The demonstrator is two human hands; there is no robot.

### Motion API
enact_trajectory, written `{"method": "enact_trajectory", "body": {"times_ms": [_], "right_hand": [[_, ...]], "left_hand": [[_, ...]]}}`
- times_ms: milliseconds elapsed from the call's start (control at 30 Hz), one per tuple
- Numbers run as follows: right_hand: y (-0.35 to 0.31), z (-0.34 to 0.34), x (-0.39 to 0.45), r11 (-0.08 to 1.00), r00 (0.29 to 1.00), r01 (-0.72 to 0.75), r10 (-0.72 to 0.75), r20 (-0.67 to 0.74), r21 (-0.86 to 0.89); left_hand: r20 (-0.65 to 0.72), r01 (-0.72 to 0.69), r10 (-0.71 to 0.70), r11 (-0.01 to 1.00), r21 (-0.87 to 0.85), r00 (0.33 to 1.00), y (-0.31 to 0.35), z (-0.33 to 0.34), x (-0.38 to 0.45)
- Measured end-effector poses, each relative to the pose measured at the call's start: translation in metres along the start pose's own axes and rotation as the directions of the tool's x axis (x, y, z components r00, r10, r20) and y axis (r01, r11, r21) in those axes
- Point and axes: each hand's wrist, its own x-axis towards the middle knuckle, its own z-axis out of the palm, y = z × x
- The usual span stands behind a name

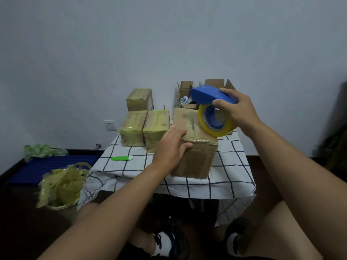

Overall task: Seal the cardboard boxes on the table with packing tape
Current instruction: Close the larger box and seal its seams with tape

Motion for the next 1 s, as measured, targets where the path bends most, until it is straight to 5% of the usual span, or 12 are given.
{"method": "enact_trajectory", "body": {"times_ms": [267, 767, 1000], "right_hand": [[-0.006, 0.011, -0.003, 0.999, 1.0, 0.01, -0.01, 0.004, 0.037], [-0.007, 0.015, -0.004, 0.999, 0.999, 0.035, -0.035, 0.011, 0.022], [-0.007, 0.017, -0.004, 0.999, 0.999, 0.044, -0.045, 0.005, 0.023]], "left_hand": [[0.016, 0.13, -0.131, 0.949, -0.288, 0.991, -0.036, -0.011, -0.005], [0.157, 0.103, -0.071, 0.974, -0.2, 0.985, -0.047, -0.018, -0.006], [0.098, 0.096, -0.078, 0.977, -0.188, 0.992, -0.04, -0.015, -0.012]]}}
